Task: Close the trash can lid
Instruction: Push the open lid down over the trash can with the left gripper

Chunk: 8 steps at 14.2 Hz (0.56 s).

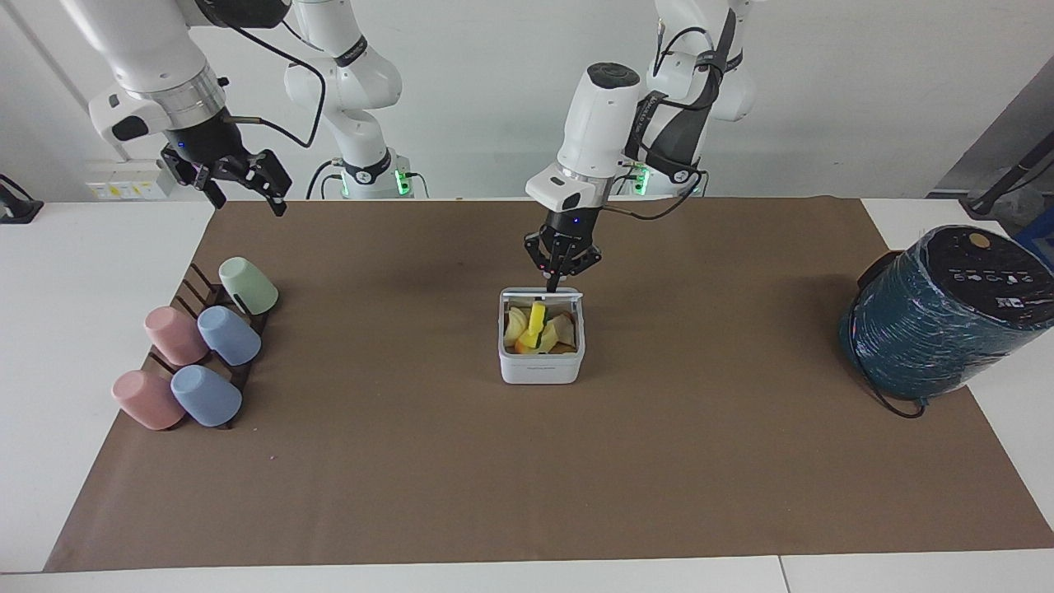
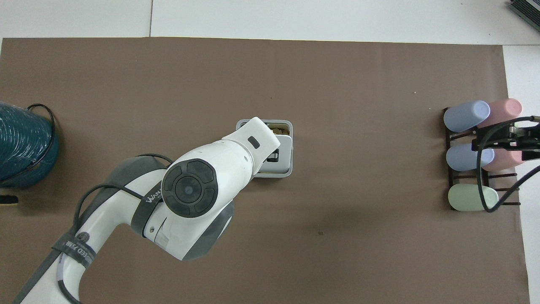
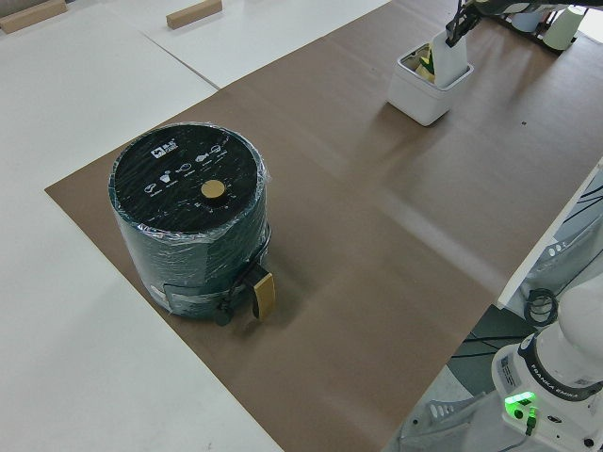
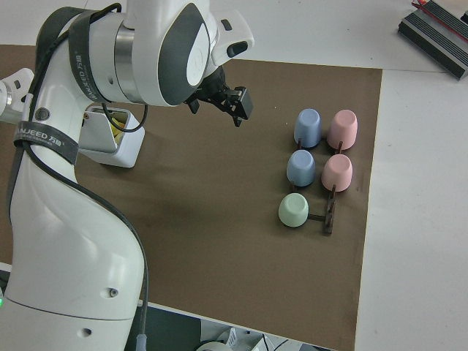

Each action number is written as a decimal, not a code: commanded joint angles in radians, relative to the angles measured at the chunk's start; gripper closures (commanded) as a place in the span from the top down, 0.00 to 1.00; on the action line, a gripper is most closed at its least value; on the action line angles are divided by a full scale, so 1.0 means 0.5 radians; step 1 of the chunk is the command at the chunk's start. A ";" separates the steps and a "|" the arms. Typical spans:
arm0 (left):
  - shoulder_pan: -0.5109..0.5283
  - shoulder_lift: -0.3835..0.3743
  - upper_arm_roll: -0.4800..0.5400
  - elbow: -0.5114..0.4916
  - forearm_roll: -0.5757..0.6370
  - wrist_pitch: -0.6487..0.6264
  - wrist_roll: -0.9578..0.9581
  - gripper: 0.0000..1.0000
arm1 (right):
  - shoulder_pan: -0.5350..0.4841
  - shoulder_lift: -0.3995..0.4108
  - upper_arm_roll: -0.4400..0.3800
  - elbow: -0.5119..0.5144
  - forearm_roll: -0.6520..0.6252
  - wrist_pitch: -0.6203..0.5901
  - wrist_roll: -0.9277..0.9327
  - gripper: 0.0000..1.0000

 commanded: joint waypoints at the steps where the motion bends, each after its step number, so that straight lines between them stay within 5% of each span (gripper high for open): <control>1: 0.019 0.033 -0.009 -0.006 -0.007 0.102 -0.018 0.00 | -0.003 -0.038 -0.009 -0.043 0.044 0.013 -0.067 1.00; 8: -0.009 0.367 -0.006 0.177 -0.010 0.228 -0.040 0.00 | -0.003 -0.038 -0.009 -0.043 0.044 0.013 -0.067 1.00</control>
